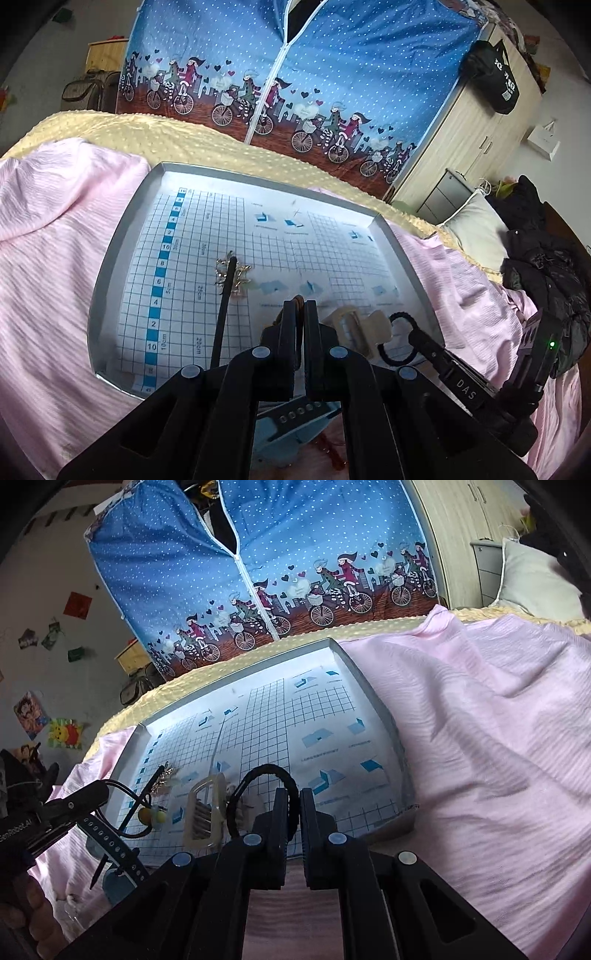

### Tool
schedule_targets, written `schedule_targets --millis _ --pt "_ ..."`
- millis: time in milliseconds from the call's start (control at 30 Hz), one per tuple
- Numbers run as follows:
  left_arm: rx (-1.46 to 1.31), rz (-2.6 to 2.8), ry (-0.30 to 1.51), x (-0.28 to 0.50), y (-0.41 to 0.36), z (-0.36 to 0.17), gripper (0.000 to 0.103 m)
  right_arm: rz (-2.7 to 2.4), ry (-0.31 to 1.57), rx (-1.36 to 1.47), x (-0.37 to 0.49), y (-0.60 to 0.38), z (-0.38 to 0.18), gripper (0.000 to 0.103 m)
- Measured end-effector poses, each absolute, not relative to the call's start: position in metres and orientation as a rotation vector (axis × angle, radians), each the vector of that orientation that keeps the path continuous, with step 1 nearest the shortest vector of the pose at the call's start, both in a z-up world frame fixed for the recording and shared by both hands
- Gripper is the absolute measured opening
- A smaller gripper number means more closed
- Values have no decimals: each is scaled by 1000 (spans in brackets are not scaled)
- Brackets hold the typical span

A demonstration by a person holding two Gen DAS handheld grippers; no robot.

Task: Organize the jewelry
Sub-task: 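Carry the black hair tie into the tray and open the right gripper, then withdraw the right tool from the tray toward the remaining jewelry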

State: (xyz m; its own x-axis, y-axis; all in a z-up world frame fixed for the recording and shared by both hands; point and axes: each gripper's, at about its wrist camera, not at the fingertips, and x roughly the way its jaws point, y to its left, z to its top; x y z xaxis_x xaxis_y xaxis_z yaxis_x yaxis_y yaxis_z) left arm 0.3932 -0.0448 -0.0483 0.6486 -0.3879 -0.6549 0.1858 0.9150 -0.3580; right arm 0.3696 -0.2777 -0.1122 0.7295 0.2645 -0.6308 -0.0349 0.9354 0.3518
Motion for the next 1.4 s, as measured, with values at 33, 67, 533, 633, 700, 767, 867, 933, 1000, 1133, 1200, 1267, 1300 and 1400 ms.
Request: schedule_targets --millis 33,67,533,633,700,767,867,933,1000,1133,1200,1267,1300,1400 --pt "-263 -326 806 392 -44 -49 2 167 736 325 369 -277 -112 7" --pt "-258 -323 807 391 -44 -48 2 167 732 320 368 -277 -111 7" --pt "-210 -231 672 331 -26 -17 79 156 656 197 336 -263 -79 69" --pt "-164 -208 624 309 -22 -5 83 172 614 197 318 -261 -66 86" --pt "-139 -208 591 295 -20 2 83 186 577 184 302 -257 -53 99" --pt "-113 -211 553 275 -18 10 83 201 536 165 286 -251 -39 103" --pt "-100 -208 515 250 -15 17 84 216 480 178 255 -244 -27 103" --pt "-105 -205 494 230 -10 20 84 228 453 181 238 -239 -22 103" --pt "-101 -189 481 215 -7 21 84 232 425 168 217 -235 -16 103" --pt "-57 -158 470 191 -4 21 84 228 375 142 176 -228 -10 103" --pt "-39 -148 468 178 -1 18 84 219 362 133 159 -225 -10 103" --pt "-21 -151 472 168 0 15 84 209 358 127 145 -222 -9 103" --pt "-16 -148 478 165 0 13 84 208 360 127 140 -221 -9 103" --pt "24 -121 518 151 4 2 84 197 382 129 125 -218 -13 103"
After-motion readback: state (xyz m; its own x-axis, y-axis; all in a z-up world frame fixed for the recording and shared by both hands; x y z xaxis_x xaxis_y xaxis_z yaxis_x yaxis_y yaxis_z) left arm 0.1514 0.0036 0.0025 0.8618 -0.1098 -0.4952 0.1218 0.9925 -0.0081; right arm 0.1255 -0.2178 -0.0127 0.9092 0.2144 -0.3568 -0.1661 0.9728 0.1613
